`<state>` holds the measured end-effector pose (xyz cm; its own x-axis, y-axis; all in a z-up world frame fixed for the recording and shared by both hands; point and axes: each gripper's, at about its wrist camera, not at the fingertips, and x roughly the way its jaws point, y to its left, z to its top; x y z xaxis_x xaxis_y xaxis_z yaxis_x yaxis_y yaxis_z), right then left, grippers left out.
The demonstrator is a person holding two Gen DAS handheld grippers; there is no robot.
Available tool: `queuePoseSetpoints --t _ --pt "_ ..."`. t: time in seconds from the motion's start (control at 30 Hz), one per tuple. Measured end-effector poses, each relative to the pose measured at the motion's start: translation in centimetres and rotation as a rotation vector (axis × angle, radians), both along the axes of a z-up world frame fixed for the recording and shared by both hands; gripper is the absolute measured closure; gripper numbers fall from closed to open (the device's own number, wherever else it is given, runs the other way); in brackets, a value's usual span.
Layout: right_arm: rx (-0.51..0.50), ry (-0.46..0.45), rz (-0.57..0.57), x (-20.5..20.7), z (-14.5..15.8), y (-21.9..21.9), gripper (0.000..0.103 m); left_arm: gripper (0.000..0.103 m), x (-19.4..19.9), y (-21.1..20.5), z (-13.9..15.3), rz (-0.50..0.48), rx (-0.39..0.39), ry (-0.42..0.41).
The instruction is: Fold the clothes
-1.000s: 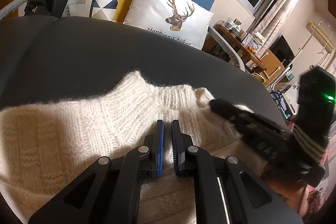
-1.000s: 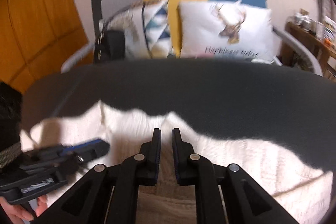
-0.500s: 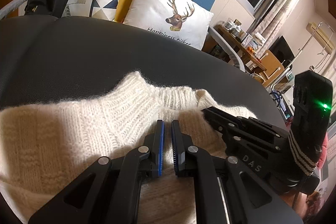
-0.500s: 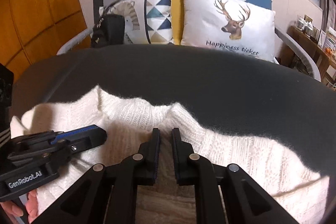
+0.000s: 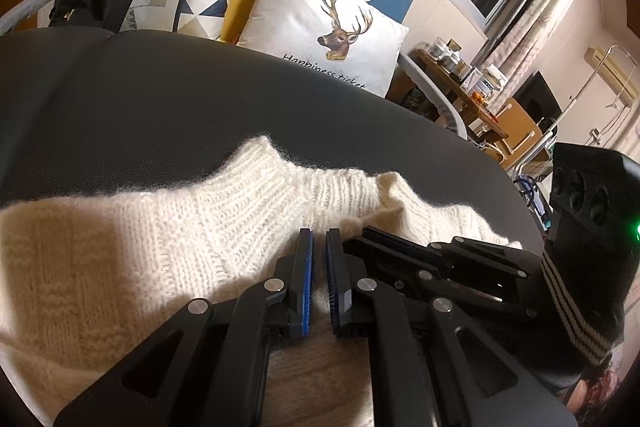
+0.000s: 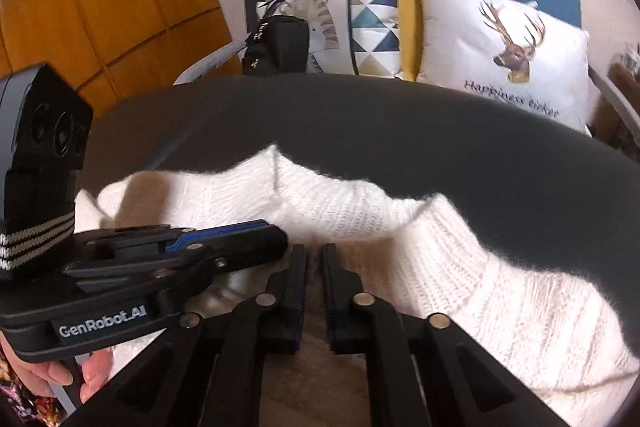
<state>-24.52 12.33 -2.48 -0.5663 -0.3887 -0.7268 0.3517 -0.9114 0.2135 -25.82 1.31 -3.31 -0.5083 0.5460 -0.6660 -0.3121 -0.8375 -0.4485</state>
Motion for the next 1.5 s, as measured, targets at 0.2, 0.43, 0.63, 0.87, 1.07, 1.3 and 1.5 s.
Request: queuePoseSetpoints --t 0.2,0.43,0.63,0.87,1.07,1.3,1.5 --pt "-0.053 0.001 -0.027 -0.1 0.2 1.1 0.094 0.096 0.2 -0.1 0.3 0.005 0.004 0.004" --pt "-0.208 0.104 -0.144 2.6 3.3 4.9 0.088 0.09 1.9 -2.8 2.7 0.06 -0.005 0.047" --pt "-0.06 0.078 0.04 3.1 4.2 -1.3 0.088 0.088 1.5 -4.8 2.1 0.176 -0.087 0.005" --pt "0.129 -0.001 0.135 -0.1 2.6 -7.2 0.099 0.089 1.0 -6.0 0.9 0.184 0.018 -0.027" --pt "0.054 -0.055 0.029 -2.1 0.8 -5.8 0.103 0.089 1.0 -6.1 0.7 0.184 0.032 -0.025" --pt "-0.064 -0.016 -0.057 -1.6 1.9 -3.0 0.101 0.089 1.0 -6.1 0.6 0.185 0.034 -0.021" --pt "-0.057 -0.023 -0.028 0.5 3.2 -1.5 0.097 0.089 1.2 -6.1 0.6 0.186 0.038 -0.015"
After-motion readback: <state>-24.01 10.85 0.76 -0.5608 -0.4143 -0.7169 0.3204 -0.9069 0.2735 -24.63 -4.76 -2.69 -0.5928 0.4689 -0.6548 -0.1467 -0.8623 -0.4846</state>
